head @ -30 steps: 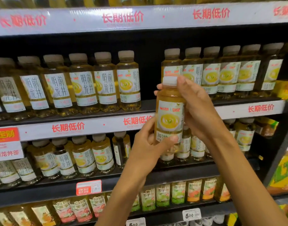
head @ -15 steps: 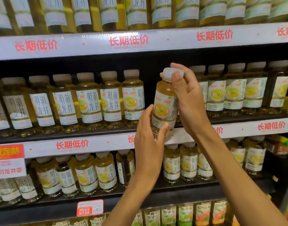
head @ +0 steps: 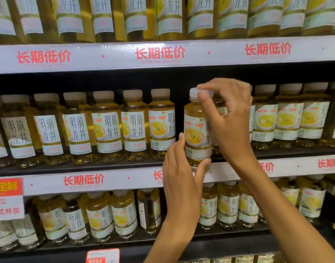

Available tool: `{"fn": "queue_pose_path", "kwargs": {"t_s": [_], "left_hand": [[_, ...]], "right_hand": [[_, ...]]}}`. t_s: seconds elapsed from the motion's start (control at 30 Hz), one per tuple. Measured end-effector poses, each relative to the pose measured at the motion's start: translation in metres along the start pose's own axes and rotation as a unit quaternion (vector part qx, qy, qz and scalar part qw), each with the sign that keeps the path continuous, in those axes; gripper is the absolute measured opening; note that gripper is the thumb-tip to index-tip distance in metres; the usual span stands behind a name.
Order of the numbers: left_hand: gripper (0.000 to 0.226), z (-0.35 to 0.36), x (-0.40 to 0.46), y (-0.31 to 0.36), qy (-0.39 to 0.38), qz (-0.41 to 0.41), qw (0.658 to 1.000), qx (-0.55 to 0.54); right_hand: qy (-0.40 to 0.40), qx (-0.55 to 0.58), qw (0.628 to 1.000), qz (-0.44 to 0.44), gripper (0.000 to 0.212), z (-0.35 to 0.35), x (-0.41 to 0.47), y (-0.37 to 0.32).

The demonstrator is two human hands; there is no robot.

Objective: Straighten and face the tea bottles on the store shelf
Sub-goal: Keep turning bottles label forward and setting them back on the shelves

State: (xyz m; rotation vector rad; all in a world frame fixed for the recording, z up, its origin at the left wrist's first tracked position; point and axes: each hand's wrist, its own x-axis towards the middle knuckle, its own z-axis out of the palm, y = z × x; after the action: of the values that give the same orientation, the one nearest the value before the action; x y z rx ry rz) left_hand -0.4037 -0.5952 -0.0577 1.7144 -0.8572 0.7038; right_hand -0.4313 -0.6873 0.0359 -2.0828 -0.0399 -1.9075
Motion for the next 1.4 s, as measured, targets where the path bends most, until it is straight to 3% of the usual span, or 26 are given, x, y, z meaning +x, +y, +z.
{"fn": "queue_pose_path", "kwargs": {"t_s": [0.23, 0.73, 0.9, 1.03, 1.13, 1.27, 1.4], "left_hand": [[0.074, 0.000, 0.005, 0.009, -0.007, -0.009, 0.995, 0.094], [0.067, 0.001, 0.016, 0.011, -0.032, 0.021, 0.977, 0.211], [0.063, 0.001, 0.017, 0.011, -0.024, 0.023, 0.980, 0.196], [0.058, 0.000, 0.014, 0.010, -0.001, 0.051, 0.983, 0.175], [0.057, 0.000, 0.011, 0.012, 0.010, 0.052, 0.990, 0.127], [0.055, -0.001, 0.008, 0.013, 0.004, 0.044, 0.996, 0.077], [0.057, -0.003, 0.006, 0.013, -0.015, 0.039, 0.998, 0.052]], "right_hand": [[-0.066, -0.089, 0.994, -0.013, 0.029, -0.004, 0.009, 0.011], [-0.057, -0.163, 0.985, -0.016, 0.033, 0.014, 0.011, 0.018], [-0.060, -0.155, 0.986, -0.026, 0.038, 0.011, 0.015, 0.020], [-0.078, -0.226, 0.971, -0.011, 0.051, 0.004, 0.018, 0.030], [-0.075, -0.237, 0.968, 0.024, 0.047, 0.003, 0.014, 0.033], [-0.041, -0.224, 0.974, -0.001, 0.034, -0.001, 0.015, 0.027], [-0.022, -0.112, 0.993, 0.000, 0.026, -0.011, 0.008, 0.020]]}}
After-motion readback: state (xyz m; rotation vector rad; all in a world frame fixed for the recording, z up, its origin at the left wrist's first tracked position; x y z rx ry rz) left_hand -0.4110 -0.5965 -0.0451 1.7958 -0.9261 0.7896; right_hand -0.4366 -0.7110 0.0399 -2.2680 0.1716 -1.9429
